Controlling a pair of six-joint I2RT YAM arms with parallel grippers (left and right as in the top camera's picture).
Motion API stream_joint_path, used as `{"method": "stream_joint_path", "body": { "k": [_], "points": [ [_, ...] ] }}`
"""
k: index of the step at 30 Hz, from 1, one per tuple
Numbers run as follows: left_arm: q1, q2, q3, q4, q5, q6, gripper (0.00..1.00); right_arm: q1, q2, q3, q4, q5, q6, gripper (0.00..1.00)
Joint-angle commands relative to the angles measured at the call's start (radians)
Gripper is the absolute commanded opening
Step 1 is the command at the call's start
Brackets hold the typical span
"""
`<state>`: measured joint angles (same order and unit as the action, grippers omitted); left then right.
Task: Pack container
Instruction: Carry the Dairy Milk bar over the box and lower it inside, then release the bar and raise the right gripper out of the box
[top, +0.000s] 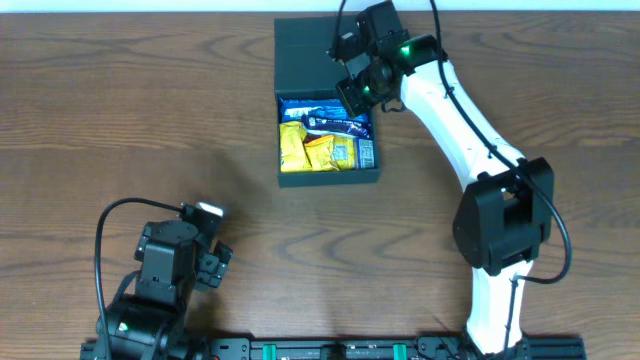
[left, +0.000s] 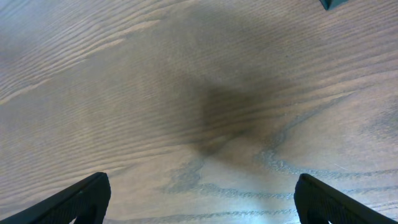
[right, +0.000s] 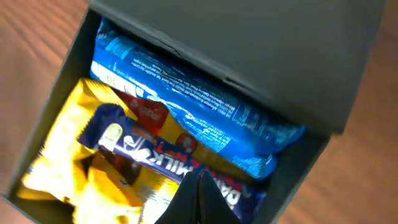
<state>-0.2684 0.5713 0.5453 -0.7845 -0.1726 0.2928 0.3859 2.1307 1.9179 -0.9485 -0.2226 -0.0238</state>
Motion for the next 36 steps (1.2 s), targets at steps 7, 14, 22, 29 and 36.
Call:
{"method": "stream_joint_path", "body": {
  "k": [7,14,22,29,36],
  "points": [
    [0.006,-0.002,0.000,-0.001,-0.014,0.011,0.95,0.057,-0.027,-0.057,0.026,-0.004,0.260,0.02],
    [0.006,-0.002,0.000,-0.001,-0.014,0.011,0.95,0.073,-0.025,-0.126,0.049,-0.021,0.282,0.02],
    [0.006,-0.002,0.000,-0.001,-0.014,0.011,0.95,0.073,-0.025,-0.239,0.209,-0.080,0.282,0.02],
    [0.006,-0.002,0.000,-0.001,-0.014,0.011,0.95,0.085,-0.043,-0.229,0.234,-0.179,0.282,0.02],
    [0.006,-0.002,0.000,-0.001,-0.014,0.011,0.95,0.100,-0.151,-0.228,0.260,-0.166,0.257,0.02]
  ]
}}
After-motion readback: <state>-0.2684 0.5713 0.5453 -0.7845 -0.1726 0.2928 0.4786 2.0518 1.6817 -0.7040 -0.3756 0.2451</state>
